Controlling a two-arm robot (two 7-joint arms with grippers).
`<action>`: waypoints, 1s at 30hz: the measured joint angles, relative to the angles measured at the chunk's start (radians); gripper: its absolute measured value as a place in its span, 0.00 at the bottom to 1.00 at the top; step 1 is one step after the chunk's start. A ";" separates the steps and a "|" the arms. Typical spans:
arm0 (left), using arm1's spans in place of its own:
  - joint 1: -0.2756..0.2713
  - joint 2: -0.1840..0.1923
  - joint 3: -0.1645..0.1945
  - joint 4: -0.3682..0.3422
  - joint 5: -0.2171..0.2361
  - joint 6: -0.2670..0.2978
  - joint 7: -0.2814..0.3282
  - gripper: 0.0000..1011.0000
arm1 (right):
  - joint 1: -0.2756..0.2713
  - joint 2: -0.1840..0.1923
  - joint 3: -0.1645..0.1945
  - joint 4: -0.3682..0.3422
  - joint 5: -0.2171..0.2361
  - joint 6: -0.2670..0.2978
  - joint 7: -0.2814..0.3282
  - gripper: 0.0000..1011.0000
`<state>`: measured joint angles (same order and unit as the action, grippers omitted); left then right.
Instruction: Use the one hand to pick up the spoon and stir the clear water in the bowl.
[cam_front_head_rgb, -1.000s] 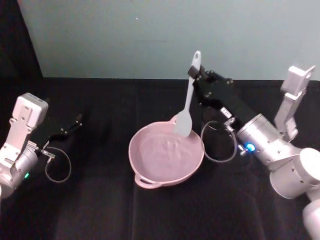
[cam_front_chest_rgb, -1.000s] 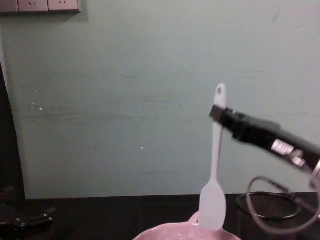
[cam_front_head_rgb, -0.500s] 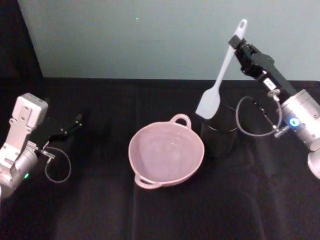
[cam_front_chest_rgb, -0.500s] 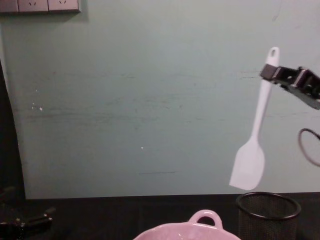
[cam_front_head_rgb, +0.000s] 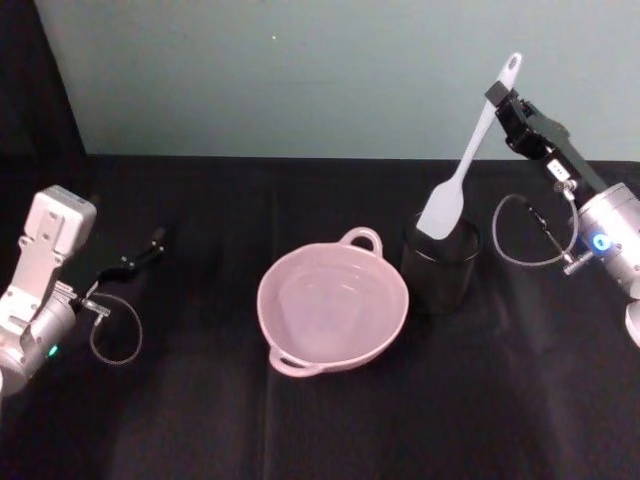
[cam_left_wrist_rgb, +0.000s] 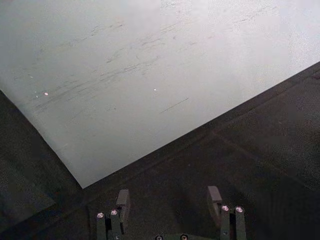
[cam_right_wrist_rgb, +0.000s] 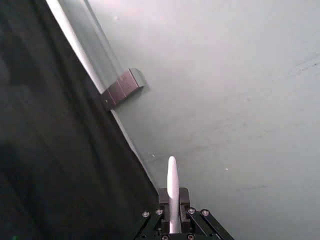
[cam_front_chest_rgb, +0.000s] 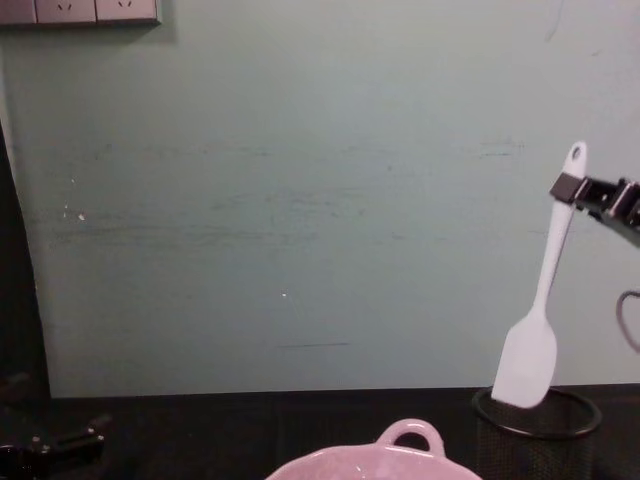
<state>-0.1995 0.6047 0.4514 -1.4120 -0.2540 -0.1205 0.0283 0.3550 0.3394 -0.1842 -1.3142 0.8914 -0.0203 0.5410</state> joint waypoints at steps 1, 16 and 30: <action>0.000 0.000 0.000 0.000 0.000 0.000 0.000 1.00 | 0.004 0.000 -0.004 0.011 -0.002 -0.005 0.000 0.11; 0.000 0.000 0.000 0.000 0.000 0.000 0.000 1.00 | 0.063 -0.017 -0.064 0.198 -0.001 -0.047 0.048 0.11; 0.000 0.000 0.000 0.000 0.000 0.000 0.000 1.00 | 0.072 -0.016 -0.078 0.264 0.025 -0.014 0.063 0.11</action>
<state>-0.1995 0.6047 0.4514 -1.4120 -0.2539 -0.1205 0.0283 0.4275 0.3235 -0.2618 -1.0502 0.9162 -0.0346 0.6035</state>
